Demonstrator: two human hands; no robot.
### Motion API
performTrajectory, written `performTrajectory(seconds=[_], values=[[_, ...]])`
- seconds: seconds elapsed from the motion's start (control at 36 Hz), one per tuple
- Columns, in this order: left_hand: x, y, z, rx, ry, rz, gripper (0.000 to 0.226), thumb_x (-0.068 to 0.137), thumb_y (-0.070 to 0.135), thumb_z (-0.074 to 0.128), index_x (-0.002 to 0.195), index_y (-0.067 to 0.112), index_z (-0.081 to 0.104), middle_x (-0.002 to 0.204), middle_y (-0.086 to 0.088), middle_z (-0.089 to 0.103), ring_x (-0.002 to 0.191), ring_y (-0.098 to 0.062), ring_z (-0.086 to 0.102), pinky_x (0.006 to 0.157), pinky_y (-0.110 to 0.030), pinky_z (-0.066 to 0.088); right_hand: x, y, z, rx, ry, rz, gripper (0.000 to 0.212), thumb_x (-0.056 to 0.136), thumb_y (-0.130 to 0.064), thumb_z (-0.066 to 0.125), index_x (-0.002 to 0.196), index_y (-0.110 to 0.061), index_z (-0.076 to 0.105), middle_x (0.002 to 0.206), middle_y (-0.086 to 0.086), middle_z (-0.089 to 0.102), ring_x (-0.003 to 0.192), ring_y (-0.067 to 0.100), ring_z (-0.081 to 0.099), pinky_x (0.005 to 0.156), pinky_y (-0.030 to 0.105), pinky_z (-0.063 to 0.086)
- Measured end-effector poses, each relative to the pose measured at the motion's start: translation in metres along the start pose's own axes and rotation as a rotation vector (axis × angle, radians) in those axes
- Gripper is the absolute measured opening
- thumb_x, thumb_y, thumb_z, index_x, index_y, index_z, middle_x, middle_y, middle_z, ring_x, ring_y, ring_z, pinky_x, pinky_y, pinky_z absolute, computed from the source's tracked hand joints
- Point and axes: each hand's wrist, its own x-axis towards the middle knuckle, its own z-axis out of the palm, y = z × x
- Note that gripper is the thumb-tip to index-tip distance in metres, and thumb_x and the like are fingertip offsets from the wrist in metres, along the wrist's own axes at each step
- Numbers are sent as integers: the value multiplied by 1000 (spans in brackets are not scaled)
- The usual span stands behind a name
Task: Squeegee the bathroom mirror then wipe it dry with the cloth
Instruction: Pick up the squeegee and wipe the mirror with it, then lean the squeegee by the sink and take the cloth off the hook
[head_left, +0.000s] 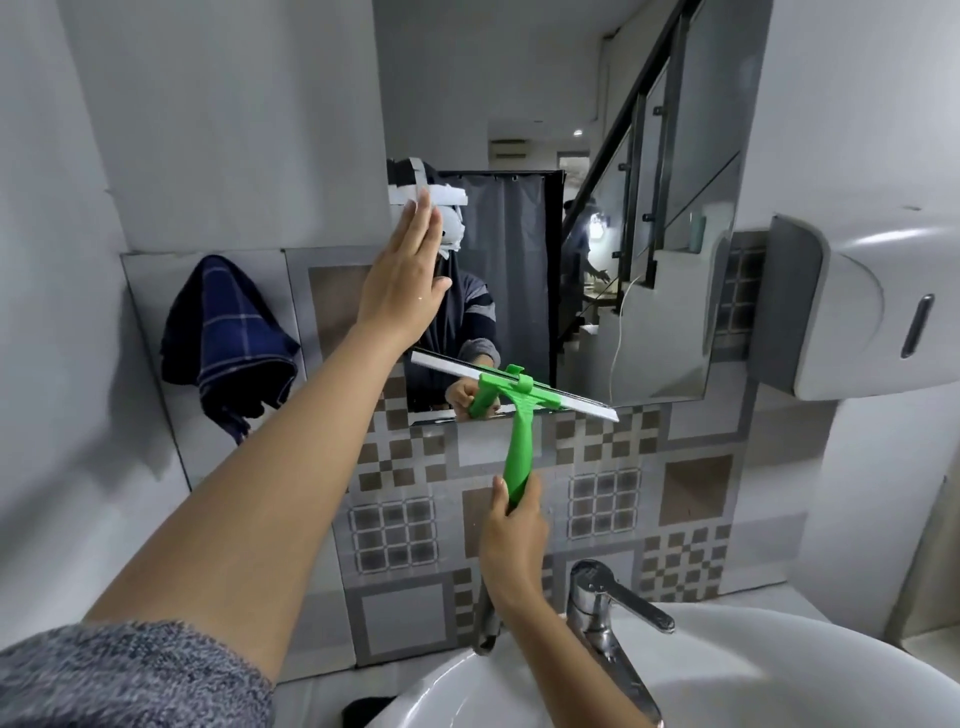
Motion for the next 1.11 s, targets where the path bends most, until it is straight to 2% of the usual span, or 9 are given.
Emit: performTrajectory(seconds=[0.14,0.36,0.53,0.64,0.72,0.81,0.89,1.03,1.11], values=[[-8,-1,1,-19,-21,-8,72,90,10,54,145,6,8,156,-7,0,143,-22,2,107,-38,36,-2,9,1,-47,-33,-49,6,97,-22,43,97,-16,45,65,-1,45,50,9,38,43,21,32],[-25,3,7,-17,-48,-43,73,88,9,55,145,7,9,156,-5,0,143,-20,1,95,-36,47,-3,23,-8,-131,-86,-84,11,96,-21,45,107,-21,47,78,2,51,60,12,44,51,24,39],[-42,6,10,-37,-91,-70,73,87,9,57,145,7,12,156,-5,1,143,-21,2,101,-37,43,-7,33,-20,-264,-99,-105,9,96,-24,45,103,-18,45,79,7,52,60,16,44,50,29,38],[-61,10,8,-59,-135,-111,67,90,16,54,145,7,17,156,-4,2,143,-20,2,107,-34,31,-12,34,-34,-315,-120,-98,12,95,-27,47,106,-22,47,82,9,58,63,19,49,54,40,48],[-77,16,7,-83,-172,-146,62,91,24,53,143,6,23,156,-6,7,143,-21,6,111,-35,22,-12,28,-53,-332,-150,-126,17,95,-26,48,112,-22,49,79,8,58,57,15,49,48,33,44],[-89,27,3,-158,-215,-154,59,91,27,53,141,5,30,153,-9,18,142,-22,13,114,-36,17,-4,17,-74,-321,-199,-161,21,94,-23,50,115,-24,51,79,7,59,55,15,51,48,35,47],[-97,44,-3,-227,-228,-127,55,92,30,52,139,8,35,151,-7,24,140,-18,17,111,-37,22,11,2,-95,-357,-253,-200,33,93,-18,53,126,-20,50,79,3,60,54,10,50,47,25,45],[-106,79,-14,-236,-303,22,56,93,37,46,142,14,29,152,-1,22,141,-14,12,110,-32,12,39,-34,-132,-596,-355,-329,43,91,-25,56,133,-23,46,83,2,63,57,11,53,56,28,51],[-111,95,-17,-209,-332,110,56,93,39,45,142,15,29,152,0,22,141,-13,13,106,-26,12,52,-60,-152,-729,-409,-424,41,91,-27,57,131,-25,49,86,1,63,59,12,55,55,30,48]])
